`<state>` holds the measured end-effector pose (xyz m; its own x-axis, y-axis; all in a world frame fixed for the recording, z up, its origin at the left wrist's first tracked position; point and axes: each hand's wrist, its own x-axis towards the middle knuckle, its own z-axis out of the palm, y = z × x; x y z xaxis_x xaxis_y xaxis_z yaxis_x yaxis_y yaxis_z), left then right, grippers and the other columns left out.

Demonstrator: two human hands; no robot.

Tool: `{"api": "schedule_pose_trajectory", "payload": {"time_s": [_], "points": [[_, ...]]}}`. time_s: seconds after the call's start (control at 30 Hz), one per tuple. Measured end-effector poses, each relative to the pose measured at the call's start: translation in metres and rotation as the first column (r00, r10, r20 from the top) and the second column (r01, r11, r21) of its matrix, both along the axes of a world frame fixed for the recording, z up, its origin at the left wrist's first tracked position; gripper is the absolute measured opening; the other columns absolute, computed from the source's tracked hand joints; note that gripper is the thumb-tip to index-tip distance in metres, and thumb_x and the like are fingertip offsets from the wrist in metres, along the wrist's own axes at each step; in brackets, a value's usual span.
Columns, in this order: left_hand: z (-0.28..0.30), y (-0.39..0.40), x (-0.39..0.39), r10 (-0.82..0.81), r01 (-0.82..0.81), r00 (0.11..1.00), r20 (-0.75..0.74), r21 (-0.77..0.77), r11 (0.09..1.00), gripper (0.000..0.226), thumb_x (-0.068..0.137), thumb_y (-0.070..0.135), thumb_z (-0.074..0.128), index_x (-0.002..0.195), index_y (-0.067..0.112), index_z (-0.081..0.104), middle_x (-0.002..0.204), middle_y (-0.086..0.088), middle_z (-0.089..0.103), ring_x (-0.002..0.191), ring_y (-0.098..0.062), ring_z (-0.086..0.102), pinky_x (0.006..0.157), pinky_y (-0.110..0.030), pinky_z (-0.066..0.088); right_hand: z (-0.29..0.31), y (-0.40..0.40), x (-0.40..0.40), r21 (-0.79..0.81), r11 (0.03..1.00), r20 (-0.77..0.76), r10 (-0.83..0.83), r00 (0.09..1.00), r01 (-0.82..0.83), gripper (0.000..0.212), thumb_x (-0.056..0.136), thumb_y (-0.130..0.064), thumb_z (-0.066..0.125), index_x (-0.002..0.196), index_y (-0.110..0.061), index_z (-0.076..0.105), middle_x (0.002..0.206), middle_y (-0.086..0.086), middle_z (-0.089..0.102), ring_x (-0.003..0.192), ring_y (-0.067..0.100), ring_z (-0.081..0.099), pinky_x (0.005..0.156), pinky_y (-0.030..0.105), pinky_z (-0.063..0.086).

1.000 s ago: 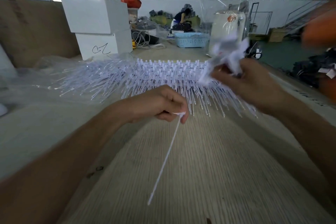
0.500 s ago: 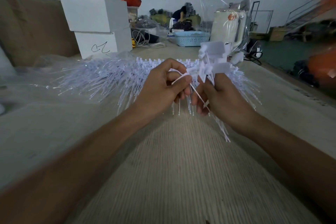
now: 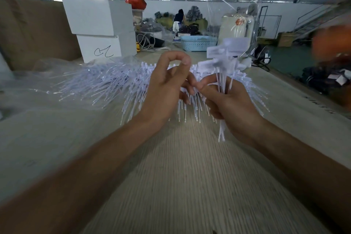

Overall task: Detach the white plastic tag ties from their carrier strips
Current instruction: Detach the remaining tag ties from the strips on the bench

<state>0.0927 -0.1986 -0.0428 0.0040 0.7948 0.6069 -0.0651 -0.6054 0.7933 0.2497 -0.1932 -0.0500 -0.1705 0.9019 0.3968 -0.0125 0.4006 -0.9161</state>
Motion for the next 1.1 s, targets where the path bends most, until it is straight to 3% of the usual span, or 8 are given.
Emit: {"api": "schedule_pose_trajectory", "payload": {"time_s": [0.13, 0.27, 0.4, 0.57, 0.7, 0.87, 1.0, 1.1], "points": [[-0.001, 0.007, -0.01, 0.105, -0.123, 0.971, -0.217, -0.071, 0.99, 0.018, 0.106, 0.016, 0.046, 0.098, 0.012, 0.061, 0.061, -0.002, 0.059, 0.053, -0.022, 0.049, 0.047, -0.029, 0.041, 0.003, 0.004, 0.004, -0.085, 0.994, -0.173, 0.053, 0.984, -0.068, 0.023, 0.107, -0.016, 0.044, 0.093, -0.009, 0.061, 0.054, -0.005, 0.025, 0.042, 0.009, 0.022, 0.04, 0.019, 0.022], [-0.017, 0.001, 0.002, -0.164, 0.026, 0.78, -0.604, -0.231, 0.973, 0.043, 0.104, 0.049, 0.039, 0.088, 0.022, 0.069, 0.076, 0.004, 0.068, 0.07, -0.008, 0.063, 0.066, -0.025, 0.048, 0.008, 0.003, 0.009, -0.115, 0.989, -0.373, 0.047, 0.927, -0.097, 0.033, 0.109, -0.024, 0.036, 0.1, -0.006, 0.062, 0.064, -0.001, 0.039, 0.055, 0.012, 0.04, 0.05, 0.022, 0.035], [-0.031, 0.0, 0.019, -0.201, 0.028, 0.652, -0.731, -0.242, 0.97, 0.025, 0.097, 0.058, 0.047, 0.093, 0.035, 0.057, 0.09, 0.013, 0.066, 0.082, 0.001, 0.062, 0.076, -0.026, 0.048, 0.009, 0.003, 0.012, -0.163, 0.983, -0.408, 0.014, 0.913, -0.088, 0.039, 0.109, -0.032, 0.036, 0.105, -0.008, 0.067, 0.078, -0.002, 0.056, 0.073, 0.011, 0.056, 0.07, 0.025, 0.043], [-0.032, 0.001, 0.018, -0.187, 0.027, 0.677, -0.711, -0.23, 0.973, 0.032, 0.097, 0.051, 0.052, 0.113, 0.024, 0.046, 0.097, 0.001, 0.069, 0.083, -0.014, 0.064, 0.075, -0.034, 0.049, 0.013, 0.0, 0.012, -0.171, 0.952, -0.521, 0.133, 0.843, -0.255, 0.037, 0.109, -0.035, 0.037, 0.108, -0.01, 0.065, 0.085, 0.0, 0.064, 0.082, 0.014, 0.061, 0.077, 0.028, 0.05], [-0.032, 0.0, 0.021, -0.26, 0.126, 0.718, -0.645, -0.247, 0.961, 0.036, 0.097, 0.045, 0.053, 0.108, 0.011, 0.053, 0.093, -0.014, 0.071, 0.088, -0.031, 0.069, 0.081, -0.049, 0.054, 0.007, -0.003, 0.004, -0.155, 0.975, -0.407, 0.084, 0.91, -0.159, 0.041, 0.108, -0.037, 0.036, 0.101, -0.012, 0.068, 0.088, 0.0, 0.066, 0.088, 0.015, 0.062, 0.079, 0.03, 0.049], [-0.037, -0.004, 0.024, -0.31, 0.19, 0.76, -0.572, -0.261, 0.946, 0.032, 0.106, 0.024, 0.045, 0.083, 0.006, 0.057, 0.07, -0.014, 0.067, 0.06, -0.019, 0.065, 0.062, -0.028, 0.052, 0.002, -0.004, -0.001, -0.089, 0.994, -0.16, 0.048, 0.986, -0.062, 0.05, 0.106, -0.043, 0.034, 0.097, -0.015, 0.074, 0.1, 0.002, 0.071, 0.098, 0.016, 0.06, 0.085, 0.033, 0.046], [-0.038, -0.007, 0.03, -0.367, 0.263, 0.792, -0.488, -0.27, 0.926, 0.032, 0.108, 0.019, 0.04, 0.097, -0.002, 0.062, 0.082, -0.011, 0.071, 0.075, -0.012, 0.069, 0.074, -0.023, 0.054, 0.001, -0.001, 0.002, -0.015, 1.0, -0.019, -0.01, 1.0, 0.009, 0.051, 0.107, -0.047, 0.032, 0.096, -0.023, 0.076, 0.11, 0.0, 0.072, 0.105, 0.019, 0.062, 0.094, 0.04, 0.048], [-0.037, -0.009, 0.031, -0.45, 0.344, 0.857, -0.252, -0.37, 0.863, 0.022, 0.107, 0.021, 0.042, 0.105, 0.003, 0.055, 0.077, -0.011, 0.071, 0.073, -0.023, 0.072, 0.071, -0.03, 0.059, -0.001, 0.001, 0.003, -0.005, 1.0, 0.017, 0.008, 1.0, -0.008, 0.052, 0.106, -0.051, 0.032, 0.1, -0.026, 0.077, 0.108, -0.002, 0.072, 0.104, 0.022, 0.064, 0.093, 0.039, 0.051]]}}
